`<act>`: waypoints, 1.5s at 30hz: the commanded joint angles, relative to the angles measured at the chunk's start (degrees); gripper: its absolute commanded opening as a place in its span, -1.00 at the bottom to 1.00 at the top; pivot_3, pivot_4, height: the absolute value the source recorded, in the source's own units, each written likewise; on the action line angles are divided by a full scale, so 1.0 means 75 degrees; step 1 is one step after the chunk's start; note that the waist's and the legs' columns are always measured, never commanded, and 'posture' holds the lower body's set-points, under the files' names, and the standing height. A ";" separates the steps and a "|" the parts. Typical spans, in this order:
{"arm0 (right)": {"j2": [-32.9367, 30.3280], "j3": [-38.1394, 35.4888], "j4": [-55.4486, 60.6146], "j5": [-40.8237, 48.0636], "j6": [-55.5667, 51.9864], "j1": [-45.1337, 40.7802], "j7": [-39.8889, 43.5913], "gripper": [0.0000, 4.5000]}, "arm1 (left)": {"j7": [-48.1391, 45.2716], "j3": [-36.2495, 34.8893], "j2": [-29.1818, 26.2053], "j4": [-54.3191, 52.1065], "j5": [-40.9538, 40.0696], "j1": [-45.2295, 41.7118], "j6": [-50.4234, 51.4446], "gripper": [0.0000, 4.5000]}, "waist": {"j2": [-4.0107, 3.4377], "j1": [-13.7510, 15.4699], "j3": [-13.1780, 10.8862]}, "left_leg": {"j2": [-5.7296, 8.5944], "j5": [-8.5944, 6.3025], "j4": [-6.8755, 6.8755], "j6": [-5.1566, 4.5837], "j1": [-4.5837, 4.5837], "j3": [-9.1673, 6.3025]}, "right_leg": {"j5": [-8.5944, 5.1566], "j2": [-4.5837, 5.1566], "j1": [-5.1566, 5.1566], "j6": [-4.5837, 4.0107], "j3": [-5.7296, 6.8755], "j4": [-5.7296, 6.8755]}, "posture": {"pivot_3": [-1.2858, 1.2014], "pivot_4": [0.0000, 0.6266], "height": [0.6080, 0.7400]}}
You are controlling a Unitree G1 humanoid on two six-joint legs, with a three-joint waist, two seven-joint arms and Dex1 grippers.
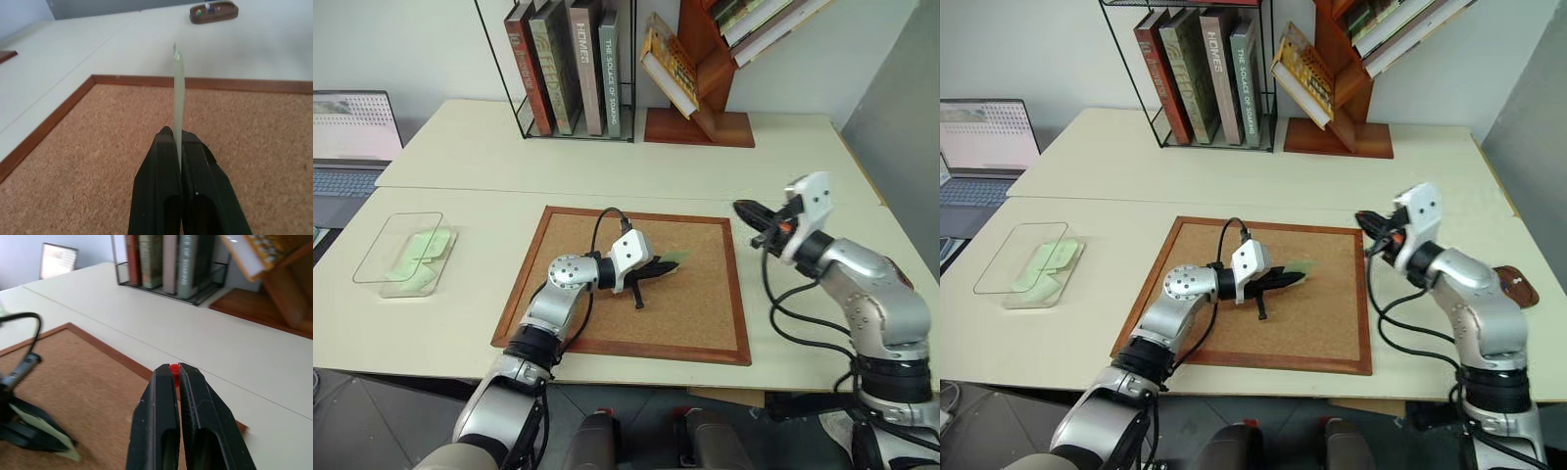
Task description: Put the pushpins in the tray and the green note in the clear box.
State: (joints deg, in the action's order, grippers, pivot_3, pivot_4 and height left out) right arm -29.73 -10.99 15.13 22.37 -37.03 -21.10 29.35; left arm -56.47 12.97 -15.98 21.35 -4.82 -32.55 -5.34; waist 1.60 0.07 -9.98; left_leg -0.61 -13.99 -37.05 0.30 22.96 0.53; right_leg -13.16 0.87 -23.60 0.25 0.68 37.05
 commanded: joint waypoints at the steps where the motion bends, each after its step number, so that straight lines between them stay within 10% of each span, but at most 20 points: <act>1: -0.0679 -0.1094 -0.0543 -0.0771 0.0597 0.0611 -0.0643 -1.00 | 0.0395 -0.0157 -0.0208 -0.1194 -0.0005 0.0447 0.0310 -0.99 | -0.0001 0.0016 0.0001 | 0.0002 0.0000 -0.0001 0.0000 -0.0002 0.0000 | 0.0000 0.0002 0.0004 0.0000 0.0001 -0.0001 | 0.03 -0.52 1.00; 16: -0.1401 -0.1857 -0.3131 -0.1976 0.0640 0.1424 -0.1884 -1.00 | 0.0918 0.0248 -0.0361 -0.2783 0.0166 0.1336 0.1025 -0.99 | -0.0025 -0.0043 0.0014 | -0.0011 0.0002 -0.0002 -0.0002 -0.0030 0.0018 | 0.0001 -0.0025 0.0012 0.0002 -0.0021 0.0020 | 0.03 -0.52 1.00; 37: -0.1453 -0.2034 -0.3108 -0.1625 0.0149 0.1324 -0.1713 0.97 | 0.1035 0.0323 -0.0315 -0.2586 0.0142 0.1289 0.0919 -1.00 | -0.0026 -0.0030 0.0015 | -0.0009 0.0002 -0.0002 -0.0002 -0.0025 0.0023 | 0.0003 -0.0024 0.0012 0.0005 -0.0025 0.0010 | 0.03 -0.52 1.00; 45: -0.1658 -0.2014 -0.2761 -0.1761 0.1158 0.1381 -0.1519 0.98 | 0.1162 0.0209 -0.0166 -0.2478 0.0066 0.1133 0.0983 -1.00 | -0.0028 -0.0030 0.0016 | -0.0007 0.0002 -0.0002 -0.0002 -0.0024 0.0024 | 0.0003 -0.0024 0.0012 0.0005 -0.0026 0.0010 | 0.03 -0.52 1.00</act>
State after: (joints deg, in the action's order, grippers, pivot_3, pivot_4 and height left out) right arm -40.17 -24.72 -9.15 9.52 -32.28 -10.41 16.74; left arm -48.68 15.44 -17.79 3.71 -3.49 -22.72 2.21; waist 1.39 -0.15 -9.87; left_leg -0.66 -13.98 -37.07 0.29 22.78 0.72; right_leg -13.14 0.69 -23.51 0.29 0.48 37.13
